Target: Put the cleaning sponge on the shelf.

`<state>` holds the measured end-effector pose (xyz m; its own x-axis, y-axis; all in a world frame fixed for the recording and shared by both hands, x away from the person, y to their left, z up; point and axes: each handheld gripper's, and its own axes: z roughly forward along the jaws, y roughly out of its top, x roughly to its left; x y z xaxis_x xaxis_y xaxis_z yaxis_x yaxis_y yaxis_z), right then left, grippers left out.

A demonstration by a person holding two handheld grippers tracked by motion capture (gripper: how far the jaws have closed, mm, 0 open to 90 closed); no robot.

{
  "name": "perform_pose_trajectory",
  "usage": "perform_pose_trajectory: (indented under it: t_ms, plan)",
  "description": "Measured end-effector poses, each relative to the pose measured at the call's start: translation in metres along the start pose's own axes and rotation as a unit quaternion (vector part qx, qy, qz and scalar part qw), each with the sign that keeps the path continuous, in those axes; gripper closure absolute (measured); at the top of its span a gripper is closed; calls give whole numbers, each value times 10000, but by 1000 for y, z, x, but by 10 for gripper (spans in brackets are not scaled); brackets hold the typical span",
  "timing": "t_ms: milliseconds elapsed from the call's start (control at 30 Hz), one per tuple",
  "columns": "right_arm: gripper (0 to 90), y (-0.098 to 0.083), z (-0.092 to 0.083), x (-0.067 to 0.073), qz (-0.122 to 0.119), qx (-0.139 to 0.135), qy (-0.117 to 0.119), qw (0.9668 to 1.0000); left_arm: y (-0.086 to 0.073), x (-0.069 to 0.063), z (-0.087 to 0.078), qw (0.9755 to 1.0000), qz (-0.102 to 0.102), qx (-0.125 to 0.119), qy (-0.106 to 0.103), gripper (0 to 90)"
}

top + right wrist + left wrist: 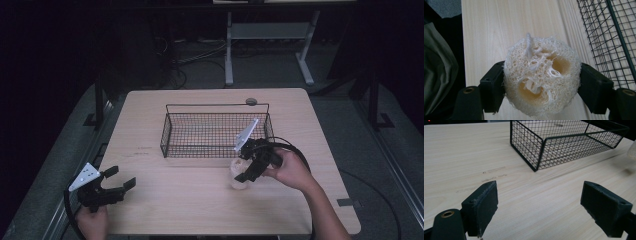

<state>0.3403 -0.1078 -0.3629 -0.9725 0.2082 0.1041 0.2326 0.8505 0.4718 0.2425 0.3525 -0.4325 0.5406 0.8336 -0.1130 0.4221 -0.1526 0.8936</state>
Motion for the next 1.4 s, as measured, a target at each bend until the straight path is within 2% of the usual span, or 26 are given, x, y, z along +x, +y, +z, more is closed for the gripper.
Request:
perform_pose_trajectory:
  t_ms: [1067,1400]
  plan:
    - [284,27,-35,-17,1,-11,-160,9999,0,-1,1,10000,-5,2,-24,138]
    - [287,31,-41,-24,20,-41,-219,9997,0,-1,0,10000,-10,-6,-18,138]
